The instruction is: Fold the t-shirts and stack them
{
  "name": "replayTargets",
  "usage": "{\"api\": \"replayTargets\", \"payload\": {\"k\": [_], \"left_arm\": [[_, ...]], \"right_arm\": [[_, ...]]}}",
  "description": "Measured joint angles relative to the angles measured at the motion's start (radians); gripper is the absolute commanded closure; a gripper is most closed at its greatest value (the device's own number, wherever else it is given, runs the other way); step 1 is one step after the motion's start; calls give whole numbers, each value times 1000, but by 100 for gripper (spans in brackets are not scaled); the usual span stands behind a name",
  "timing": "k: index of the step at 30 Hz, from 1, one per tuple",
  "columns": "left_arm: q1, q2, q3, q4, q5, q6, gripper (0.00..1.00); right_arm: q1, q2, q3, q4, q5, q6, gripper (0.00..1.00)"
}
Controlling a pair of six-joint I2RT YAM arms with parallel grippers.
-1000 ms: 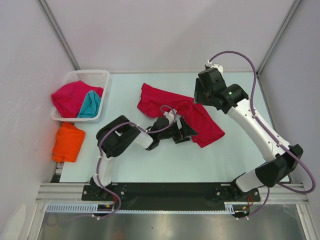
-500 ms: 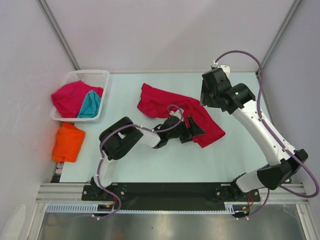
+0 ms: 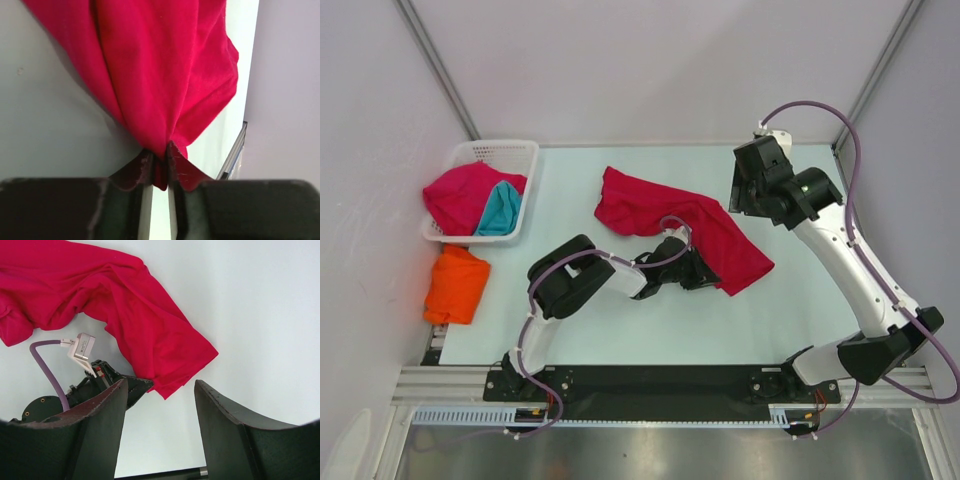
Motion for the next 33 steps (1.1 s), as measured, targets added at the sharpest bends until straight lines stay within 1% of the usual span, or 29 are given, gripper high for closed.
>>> {"api": "replayTargets", "payload": {"k": [4, 6, 9, 12, 15, 16, 21, 23, 25, 26, 28, 29, 31, 32, 33], "left_arm": [[0, 2, 1, -5, 0, 2, 95], [0, 1, 0, -4, 2, 4, 100], [1, -38, -45, -13, 0, 24, 100], [16, -155, -169, -53, 2, 45, 100], [49, -355, -340, -105, 10, 62, 100], [75, -422, -382, -128, 12, 64, 100], [170, -861, -604, -270, 18, 72, 100], [177, -1061, -681, -362, 13, 70, 100], [177, -1226, -737, -456, 11, 60, 100], [177, -1278, -753, -493, 8, 56, 98], [177, -1374, -771, -584, -7, 43, 92], [177, -1405, -771, -624, -14, 41, 68], [177, -1435, -771, -671, -18, 42, 40], [177, -1432, -771, -678, -12, 43, 21], [177, -1416, -770, -681, -2, 47, 16]], "right_arm": [[-1, -5, 9, -10, 0, 0, 39], [-2, -8, 9, -14, 0, 0, 39], [-4, -14, 9, -13, -2, 0, 39], [-4, -23, -2, 7, -13, 0, 39], [-5, -34, -31, 34, -32, 0, 39], [-6, -35, -38, 39, -38, 0, 39], [-6, -34, -63, 72, -73, -3, 36], [-8, -32, -72, 95, -86, -8, 34], [-12, -21, -90, 131, -106, -16, 34], [-14, -6, -98, 151, -121, -20, 34], [-20, 50, -103, 184, -146, -26, 36], [-21, 89, -101, 205, -158, -28, 36], [-24, 171, -92, 231, -183, -32, 36], [-24, 220, -77, 238, -196, -34, 35], [-23, 267, -62, 249, -208, -37, 35]]}}
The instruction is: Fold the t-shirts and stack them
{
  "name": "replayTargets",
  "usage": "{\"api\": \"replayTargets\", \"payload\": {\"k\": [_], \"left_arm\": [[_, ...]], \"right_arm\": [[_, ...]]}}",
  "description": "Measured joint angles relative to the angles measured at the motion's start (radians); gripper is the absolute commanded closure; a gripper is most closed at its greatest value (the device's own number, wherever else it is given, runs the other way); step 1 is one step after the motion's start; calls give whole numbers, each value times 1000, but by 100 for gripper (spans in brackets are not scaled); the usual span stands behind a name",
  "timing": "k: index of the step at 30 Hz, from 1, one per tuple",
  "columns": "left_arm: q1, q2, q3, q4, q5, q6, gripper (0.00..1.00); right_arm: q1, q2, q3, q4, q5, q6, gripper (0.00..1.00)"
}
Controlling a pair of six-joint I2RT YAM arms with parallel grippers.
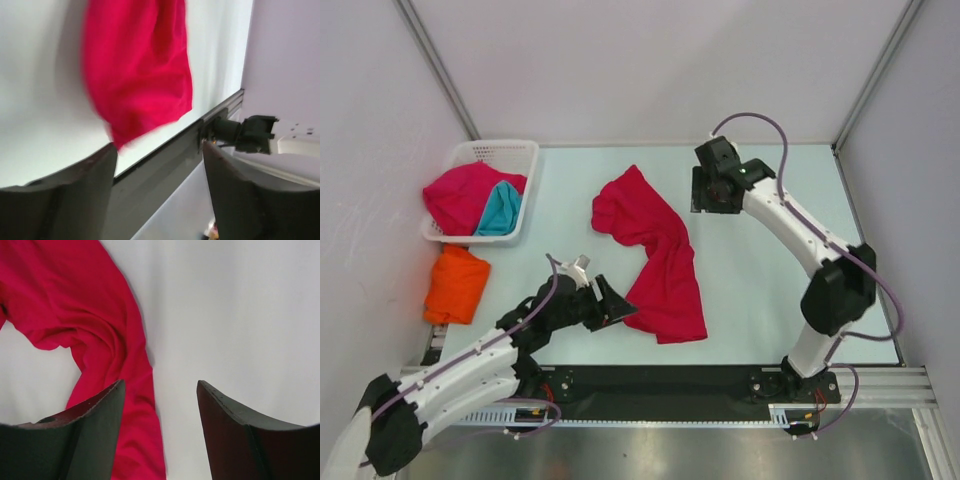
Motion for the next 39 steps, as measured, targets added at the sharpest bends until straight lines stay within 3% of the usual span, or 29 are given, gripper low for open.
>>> {"api": "replayTargets", "payload": {"k": [4, 7, 16, 23, 39], "left_arm": [[-8, 196, 37, 4, 67, 23, 5], [-40, 330, 67, 1, 93, 37, 4], [-82, 251, 151, -105, 63, 79, 1], [-75, 142, 156, -229, 21, 85, 1], [-54, 185, 180, -400, 6, 95, 1]], "right_arm": [[2, 153, 109, 6, -36, -18, 34], [-5, 253, 254, 0, -64, -35, 34], [-90, 680, 732, 20, -214, -78, 32], [-142, 884, 743, 76, -377, -51, 33], [-124, 954, 706, 397, -689, 79, 34]]}}
